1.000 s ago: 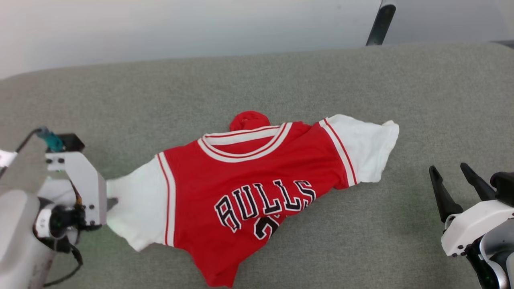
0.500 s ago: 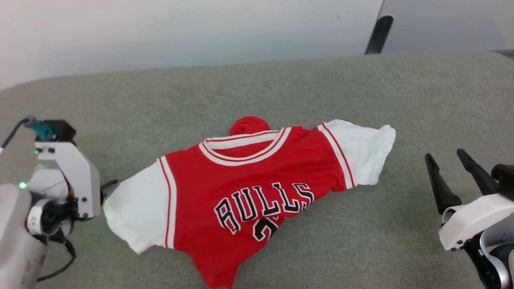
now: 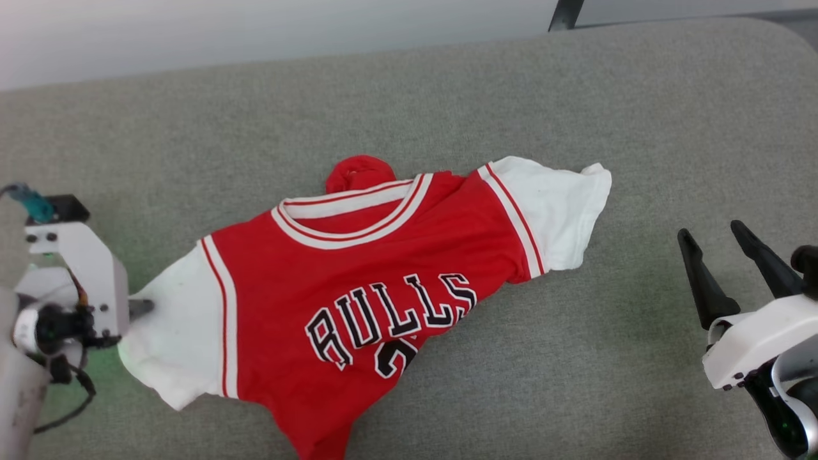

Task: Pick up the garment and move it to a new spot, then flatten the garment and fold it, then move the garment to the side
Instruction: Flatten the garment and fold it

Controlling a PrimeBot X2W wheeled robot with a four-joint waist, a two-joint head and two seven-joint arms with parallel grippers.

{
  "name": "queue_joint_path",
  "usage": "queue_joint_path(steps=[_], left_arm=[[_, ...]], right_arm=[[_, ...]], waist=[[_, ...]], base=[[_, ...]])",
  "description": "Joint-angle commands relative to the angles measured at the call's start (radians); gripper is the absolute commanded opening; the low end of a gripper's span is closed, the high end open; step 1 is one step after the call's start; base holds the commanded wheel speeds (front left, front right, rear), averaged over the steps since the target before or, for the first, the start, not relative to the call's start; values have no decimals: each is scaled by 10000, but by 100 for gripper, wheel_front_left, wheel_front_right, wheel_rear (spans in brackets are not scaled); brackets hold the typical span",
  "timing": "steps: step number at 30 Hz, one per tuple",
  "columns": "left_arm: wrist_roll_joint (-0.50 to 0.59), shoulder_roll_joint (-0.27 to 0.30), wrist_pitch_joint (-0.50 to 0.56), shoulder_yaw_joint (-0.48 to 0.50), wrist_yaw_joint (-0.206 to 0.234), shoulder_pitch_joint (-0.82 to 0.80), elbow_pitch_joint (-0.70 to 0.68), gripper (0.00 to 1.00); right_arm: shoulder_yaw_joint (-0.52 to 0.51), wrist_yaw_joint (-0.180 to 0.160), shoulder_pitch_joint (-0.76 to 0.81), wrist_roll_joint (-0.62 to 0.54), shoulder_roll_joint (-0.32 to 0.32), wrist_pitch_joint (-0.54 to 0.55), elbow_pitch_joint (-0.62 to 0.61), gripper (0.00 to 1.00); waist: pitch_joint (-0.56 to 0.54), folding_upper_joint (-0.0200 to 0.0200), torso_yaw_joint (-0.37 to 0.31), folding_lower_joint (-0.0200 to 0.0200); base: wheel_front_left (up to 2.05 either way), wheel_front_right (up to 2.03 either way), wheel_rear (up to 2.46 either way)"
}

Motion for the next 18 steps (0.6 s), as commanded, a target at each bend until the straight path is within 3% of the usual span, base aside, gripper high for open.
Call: queue_joint_path(steps=[1,7,18], left_arm=[[-11,-317,174,-259,10,251,254,0],[-64,-636,37,-276,-19,-138,367,0],[51,-1139,-106,-524,-231,-1152,348,0]], right_arm=[[96,-11,-144,159,-93,205,-89,100],[387,-11,-613,734,-442,1261,-233,100],[1304,-11,-3156,2109,-1773,4907,852,100]], waist=[[150,-1,-22,0],[195,-1,152,0],[535,-1,846,0]], base=[[0,0,0],[0,0,0],[0,0,0]])
